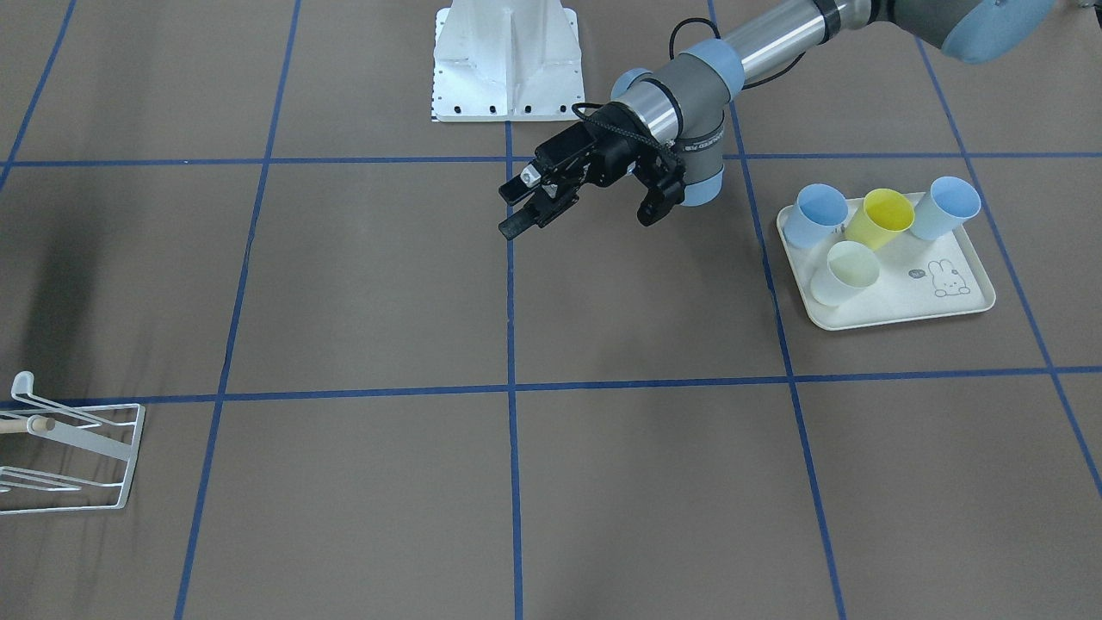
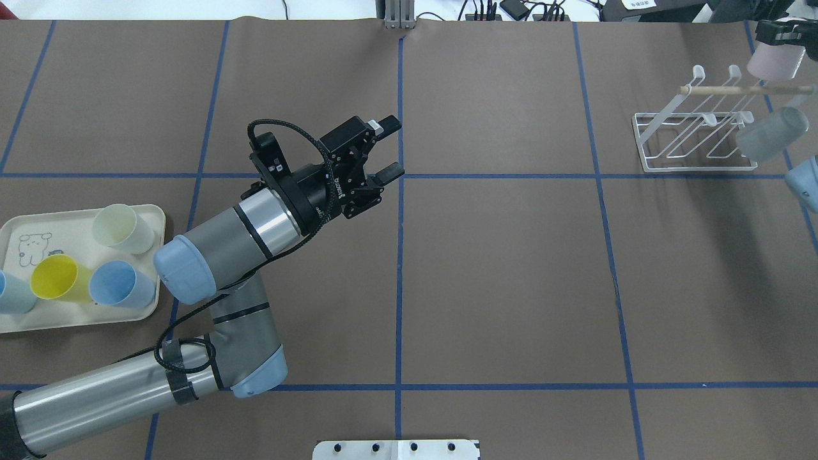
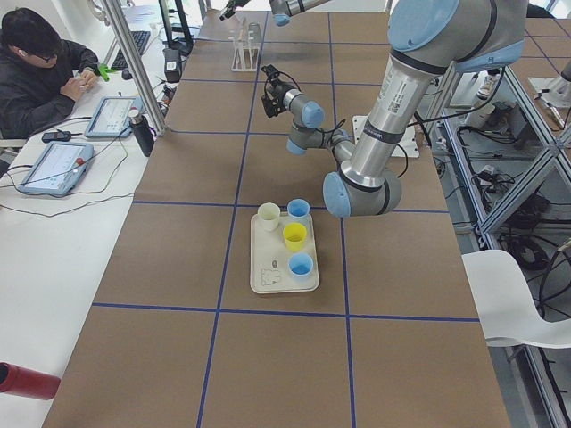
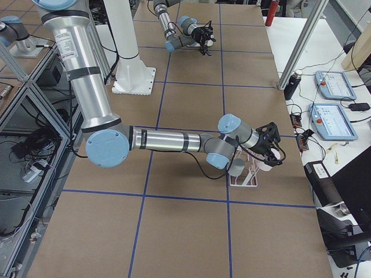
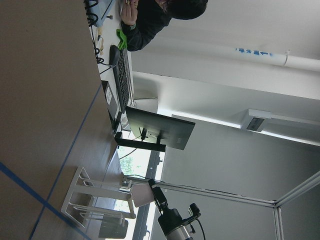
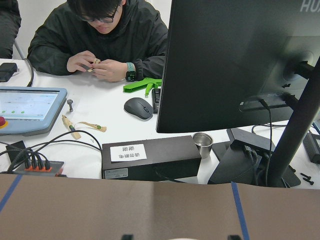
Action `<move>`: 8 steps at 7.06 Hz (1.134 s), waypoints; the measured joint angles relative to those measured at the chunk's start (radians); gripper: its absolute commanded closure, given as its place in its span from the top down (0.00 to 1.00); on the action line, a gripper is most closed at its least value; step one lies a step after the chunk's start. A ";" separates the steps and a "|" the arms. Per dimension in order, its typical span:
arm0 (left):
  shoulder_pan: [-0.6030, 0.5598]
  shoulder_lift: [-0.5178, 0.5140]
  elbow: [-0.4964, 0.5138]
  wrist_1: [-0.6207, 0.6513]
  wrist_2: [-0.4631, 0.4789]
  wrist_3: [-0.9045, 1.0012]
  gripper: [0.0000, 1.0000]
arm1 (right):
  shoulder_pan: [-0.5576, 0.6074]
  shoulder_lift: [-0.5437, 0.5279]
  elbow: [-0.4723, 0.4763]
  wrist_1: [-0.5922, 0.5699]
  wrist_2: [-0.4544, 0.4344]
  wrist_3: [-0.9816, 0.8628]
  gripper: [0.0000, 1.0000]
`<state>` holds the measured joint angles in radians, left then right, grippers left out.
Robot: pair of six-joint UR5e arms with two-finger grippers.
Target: Transfer IKEA cup to right arm and place on rack
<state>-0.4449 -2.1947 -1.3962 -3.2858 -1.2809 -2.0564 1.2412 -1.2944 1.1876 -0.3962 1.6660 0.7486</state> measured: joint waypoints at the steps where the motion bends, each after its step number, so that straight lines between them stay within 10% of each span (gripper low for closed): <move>1: 0.000 0.000 0.000 0.000 0.000 0.000 1.00 | -0.003 -0.005 -0.003 0.000 0.000 0.000 0.93; 8: -0.010 0.017 -0.034 0.025 -0.011 0.035 1.00 | 0.085 -0.015 0.046 0.049 0.211 0.009 1.00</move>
<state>-0.4549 -2.1776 -1.4298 -3.2610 -1.2922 -2.0216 1.3265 -1.3093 1.2334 -0.3474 1.8769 0.7574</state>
